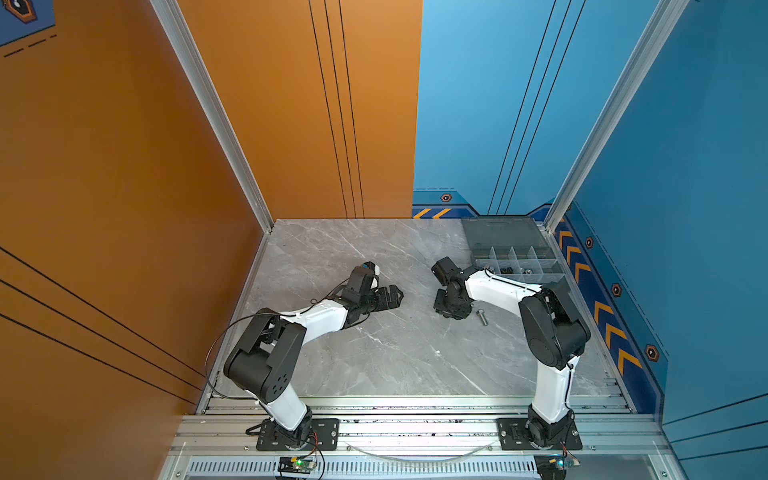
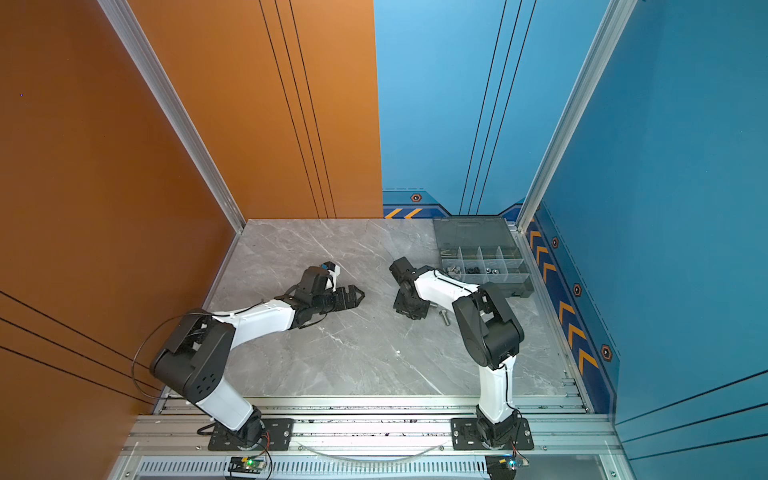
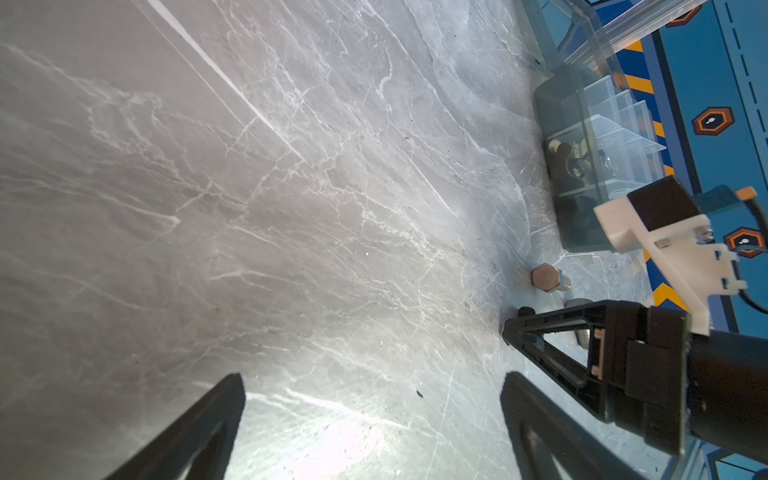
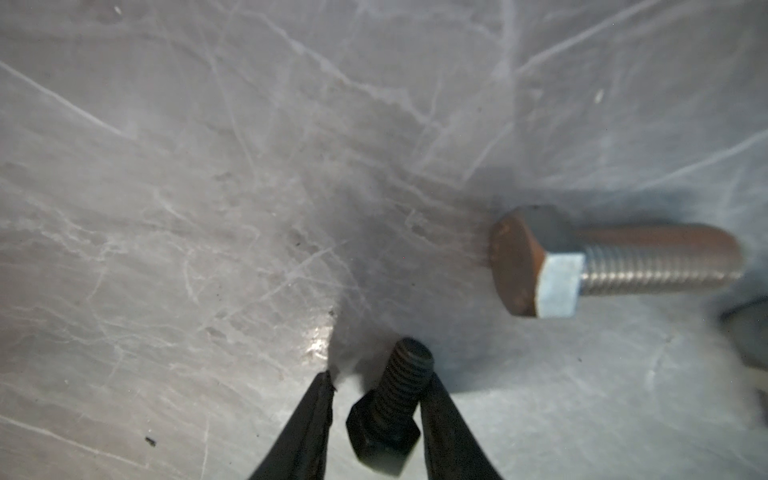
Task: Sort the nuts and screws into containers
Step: 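Lower the right gripper around the last black bolt and close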
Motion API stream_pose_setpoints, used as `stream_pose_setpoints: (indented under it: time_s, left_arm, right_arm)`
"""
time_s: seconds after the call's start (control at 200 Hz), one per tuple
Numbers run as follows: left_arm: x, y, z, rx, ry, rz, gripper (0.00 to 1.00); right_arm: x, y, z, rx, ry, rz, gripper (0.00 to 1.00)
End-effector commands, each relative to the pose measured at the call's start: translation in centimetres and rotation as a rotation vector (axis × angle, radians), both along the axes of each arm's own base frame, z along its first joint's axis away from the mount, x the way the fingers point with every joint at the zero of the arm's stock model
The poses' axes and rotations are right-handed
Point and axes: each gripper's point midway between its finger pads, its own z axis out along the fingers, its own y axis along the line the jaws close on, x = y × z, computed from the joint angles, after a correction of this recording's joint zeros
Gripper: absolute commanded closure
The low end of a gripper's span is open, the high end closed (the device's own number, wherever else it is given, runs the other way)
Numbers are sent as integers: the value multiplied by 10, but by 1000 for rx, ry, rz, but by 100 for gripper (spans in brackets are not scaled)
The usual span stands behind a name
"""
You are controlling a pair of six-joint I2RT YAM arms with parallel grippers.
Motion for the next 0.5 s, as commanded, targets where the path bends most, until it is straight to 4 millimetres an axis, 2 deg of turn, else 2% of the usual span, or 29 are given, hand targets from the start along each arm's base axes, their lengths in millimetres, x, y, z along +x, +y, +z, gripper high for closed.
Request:
stream_pose_setpoints:
  time_s: [0.0, 0.185, 0.405, 0.496]
  left_arm:
    - [-3, 2, 2, -8, -1, -11, 2]
    - [-3, 2, 1, -5, -2, -9, 2]
    - [-3, 2, 1, -6, 0, -11, 2]
    - [-3, 2, 1, -7, 0, -10, 2]
  right_arm:
    - [-12, -15, -24, -85, 62, 0, 62]
    - [-14, -18, -26, -92, 70, 1, 69]
    - [-15, -22, -25, -90, 70, 10, 89]
    - [-7, -14, -16, -47, 20, 50, 96]
